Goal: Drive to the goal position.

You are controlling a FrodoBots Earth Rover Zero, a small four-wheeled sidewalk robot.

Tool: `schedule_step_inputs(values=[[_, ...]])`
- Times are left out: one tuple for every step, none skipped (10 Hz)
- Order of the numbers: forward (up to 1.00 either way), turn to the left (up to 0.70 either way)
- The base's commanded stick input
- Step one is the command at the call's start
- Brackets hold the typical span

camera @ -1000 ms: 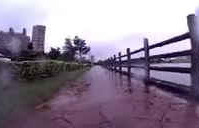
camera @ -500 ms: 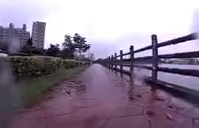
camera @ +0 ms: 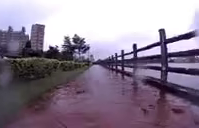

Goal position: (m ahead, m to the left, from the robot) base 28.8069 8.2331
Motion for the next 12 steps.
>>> schedule_step_inputs(values=[[1.00,0.00],[1.00,0.00],[1.00,0.00],[1.00,0.00],[1.00,0.00],[1.00,0.00],[1.00,0.00],[1.00,0.00],[1.00,0.00],[1.00,0.00],[1.00,0.00],[1.00,0.00]])
